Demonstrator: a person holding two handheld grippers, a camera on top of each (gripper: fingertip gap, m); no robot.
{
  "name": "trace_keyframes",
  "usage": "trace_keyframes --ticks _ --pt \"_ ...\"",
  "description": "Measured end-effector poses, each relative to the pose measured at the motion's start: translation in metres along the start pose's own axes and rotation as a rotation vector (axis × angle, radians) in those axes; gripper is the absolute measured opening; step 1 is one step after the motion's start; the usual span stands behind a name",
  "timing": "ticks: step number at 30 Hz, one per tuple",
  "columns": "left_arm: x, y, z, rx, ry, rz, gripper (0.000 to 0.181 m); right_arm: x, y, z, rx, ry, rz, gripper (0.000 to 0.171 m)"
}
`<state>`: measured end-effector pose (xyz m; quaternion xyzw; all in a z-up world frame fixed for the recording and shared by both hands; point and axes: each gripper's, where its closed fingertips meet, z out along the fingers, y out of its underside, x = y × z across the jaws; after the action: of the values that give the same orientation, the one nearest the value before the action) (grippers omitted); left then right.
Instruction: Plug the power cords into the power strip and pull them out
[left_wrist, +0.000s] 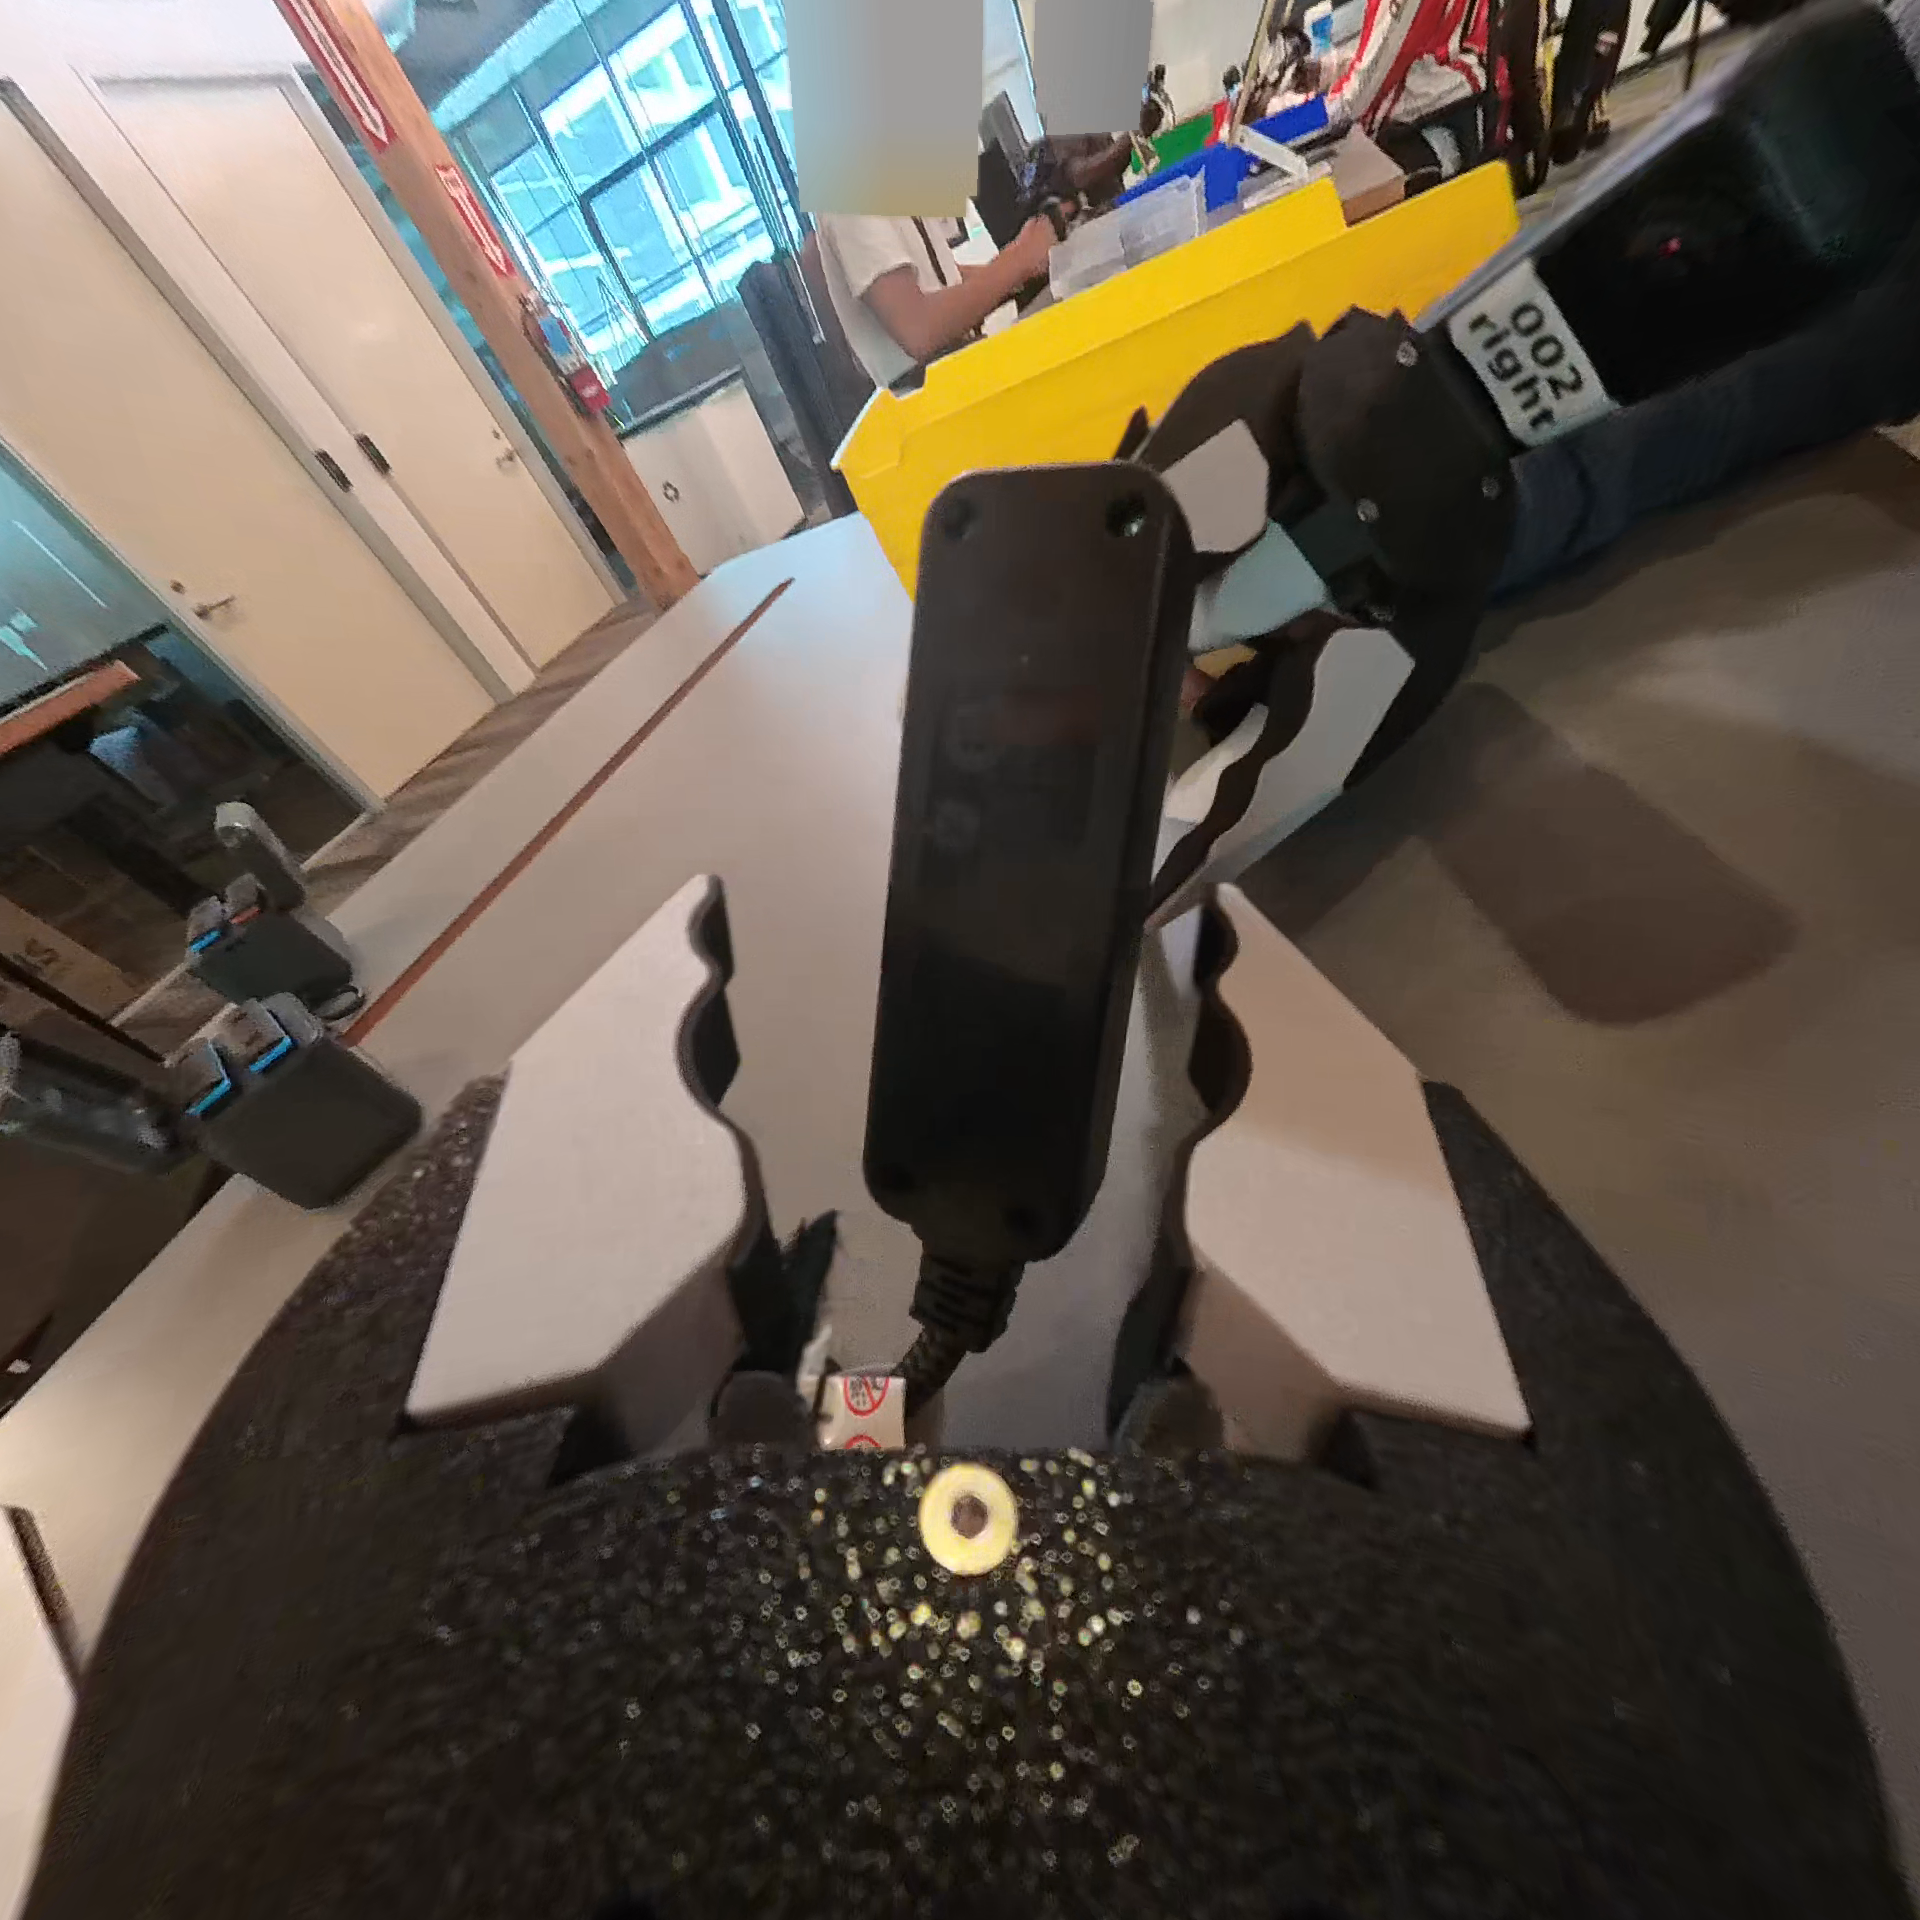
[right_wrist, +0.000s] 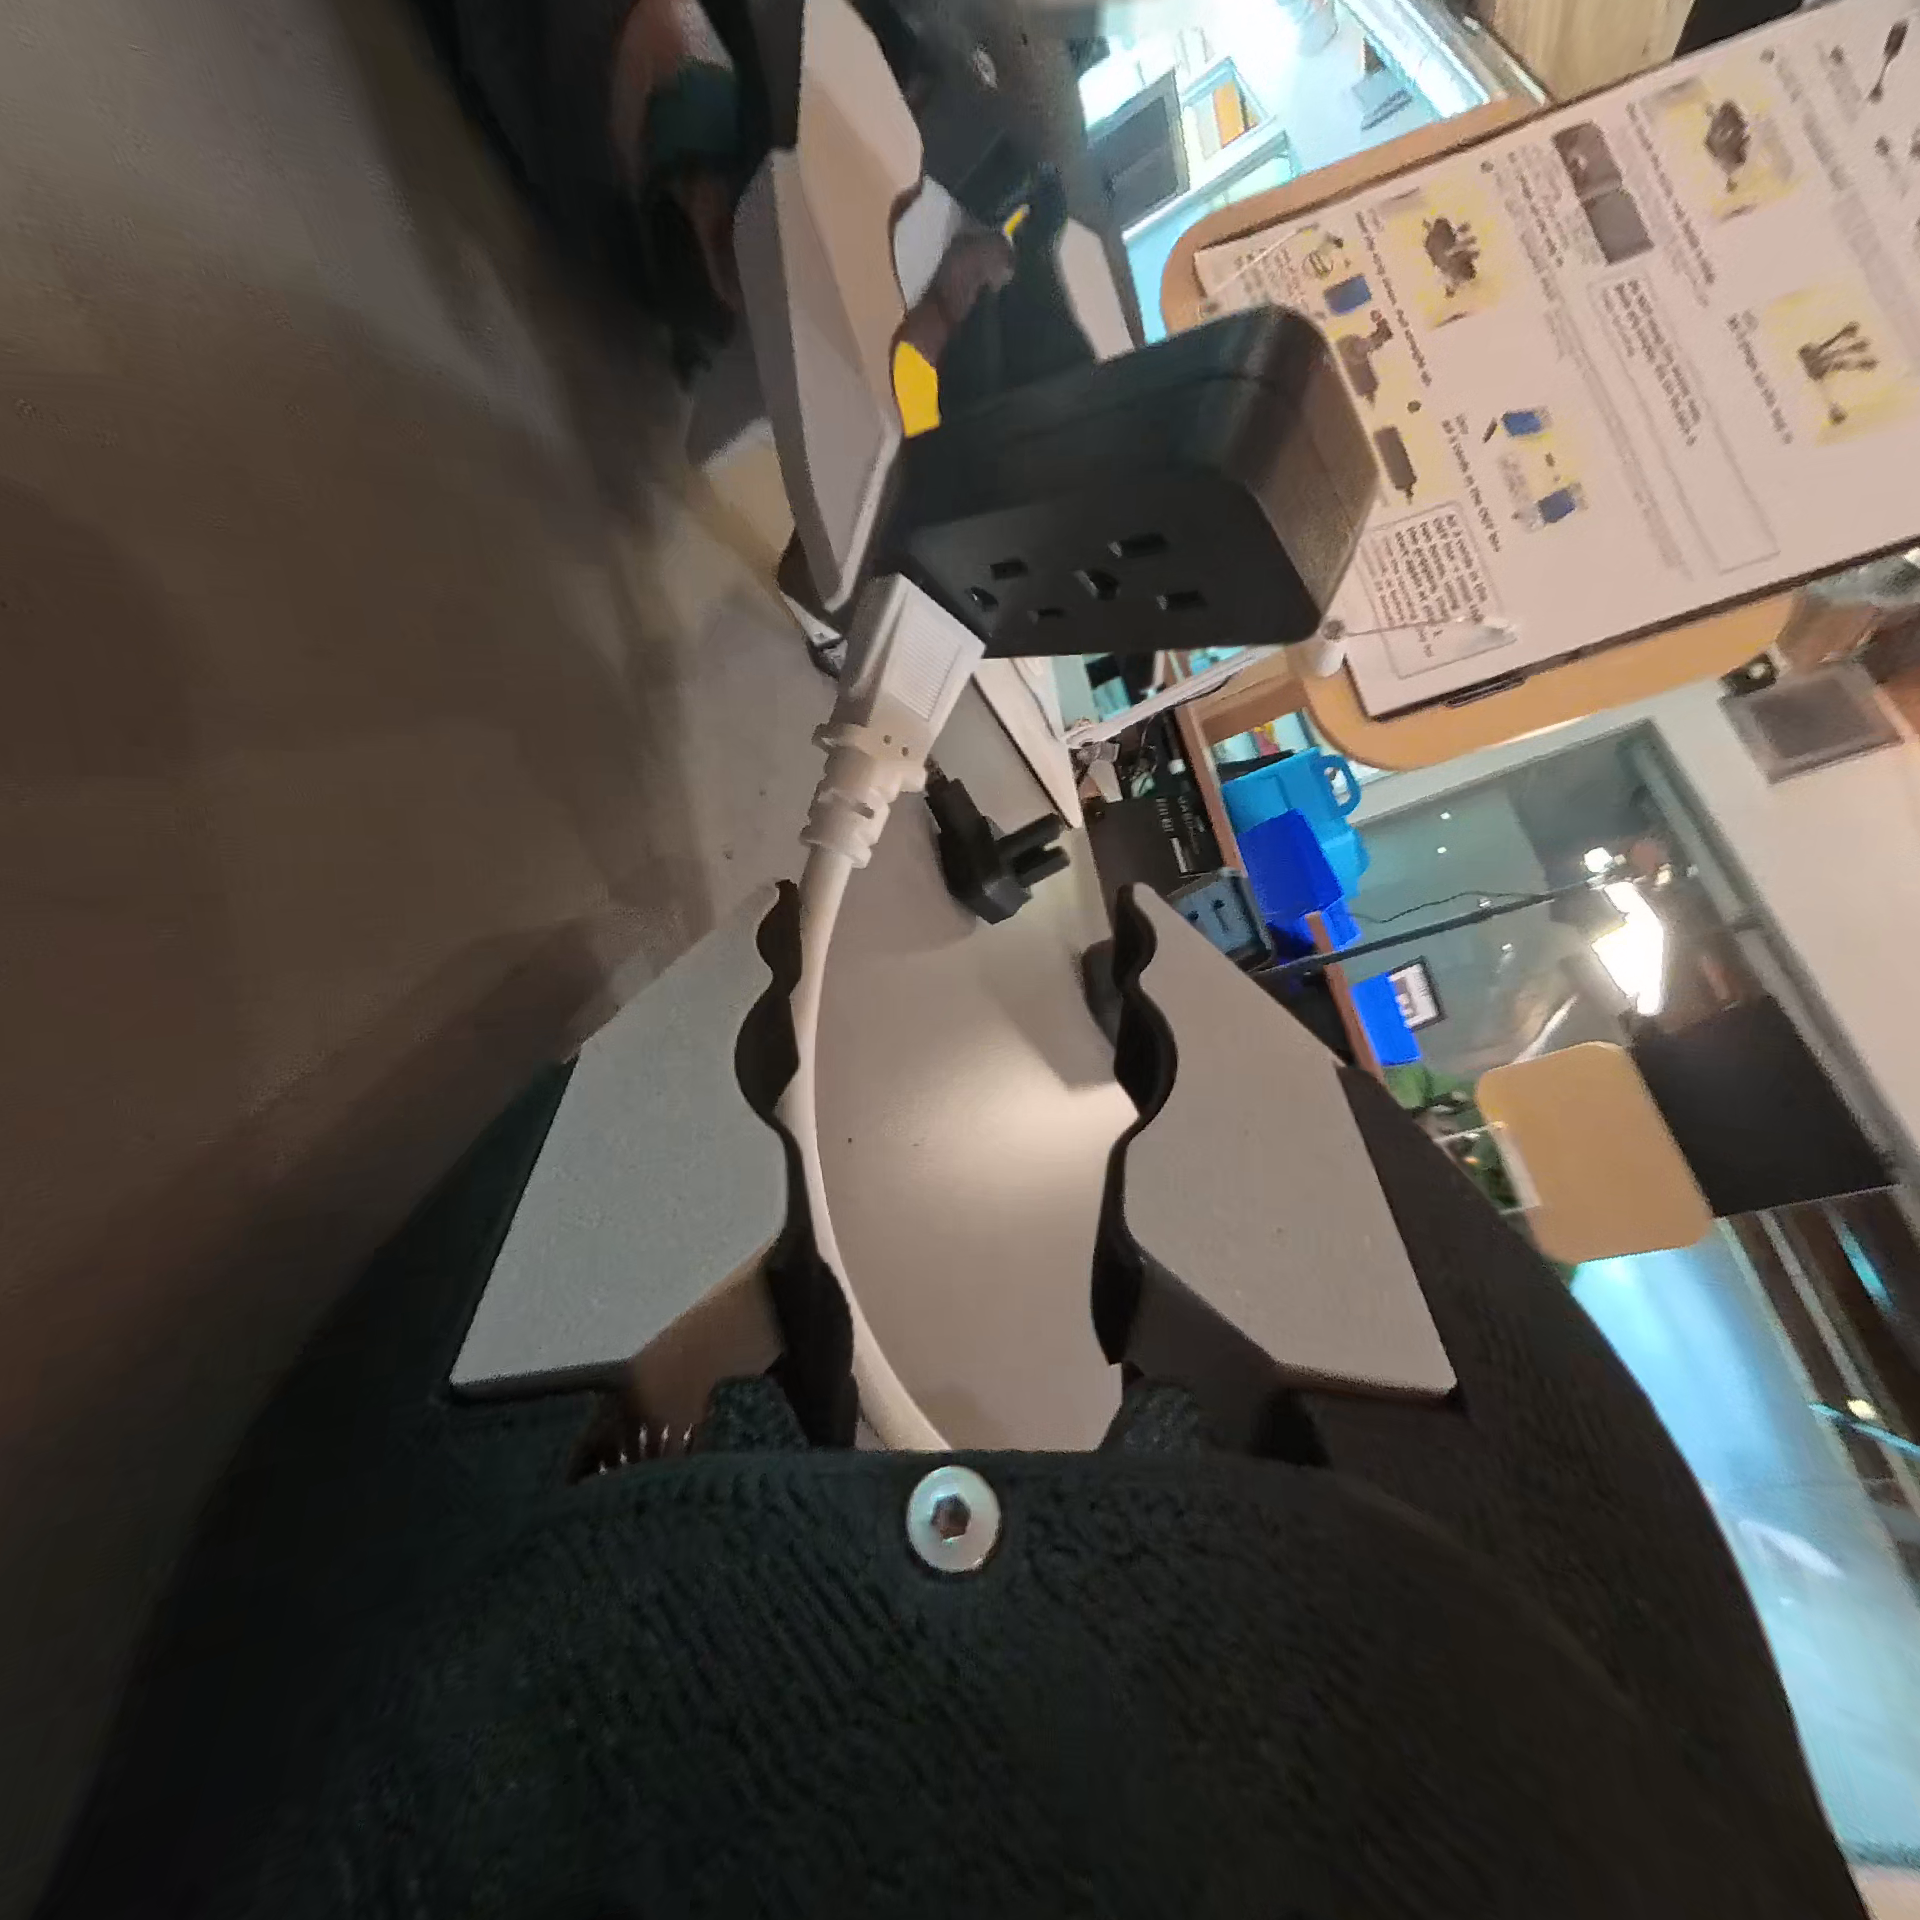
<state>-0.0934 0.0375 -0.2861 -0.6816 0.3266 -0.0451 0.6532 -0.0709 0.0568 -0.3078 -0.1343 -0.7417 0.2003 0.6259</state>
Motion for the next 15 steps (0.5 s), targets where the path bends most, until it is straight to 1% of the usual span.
trace_keyframes --ticks 3,5,7,8,10,11,12,15 --pt "-0.006 -0.003 -0.002 0.020 -0.041 0.015 0.111 0.002 -0.004 0.000 0.002 0.034 -0.063 0.062" --pt "-0.012 -0.010 -0.005 0.056 -0.103 0.053 0.128 0.016 -0.011 -0.002 0.033 0.124 -0.081 0.073" --pt "-0.018 -0.016 -0.009 0.090 -0.169 0.104 0.153 0.029 -0.017 -0.006 0.065 0.188 -0.061 0.092" --pt "-0.022 -0.018 -0.011 0.103 -0.204 0.124 0.159 0.033 -0.018 -0.007 0.082 0.205 -0.036 0.100" --pt "-0.036 -0.023 -0.018 0.120 -0.307 0.152 0.159 0.041 -0.017 -0.008 0.102 0.229 0.021 0.122" --pt "-0.041 -0.025 -0.021 0.124 -0.345 0.170 0.159 0.046 -0.015 -0.009 0.104 0.246 0.055 0.130" --pt "-0.045 -0.026 -0.026 0.131 -0.373 0.183 0.159 0.052 -0.012 -0.010 0.102 0.262 0.092 0.133" --pt "-0.053 -0.034 -0.041 0.170 -0.436 0.211 0.160 0.070 0.004 -0.015 0.092 0.313 0.238 0.133"
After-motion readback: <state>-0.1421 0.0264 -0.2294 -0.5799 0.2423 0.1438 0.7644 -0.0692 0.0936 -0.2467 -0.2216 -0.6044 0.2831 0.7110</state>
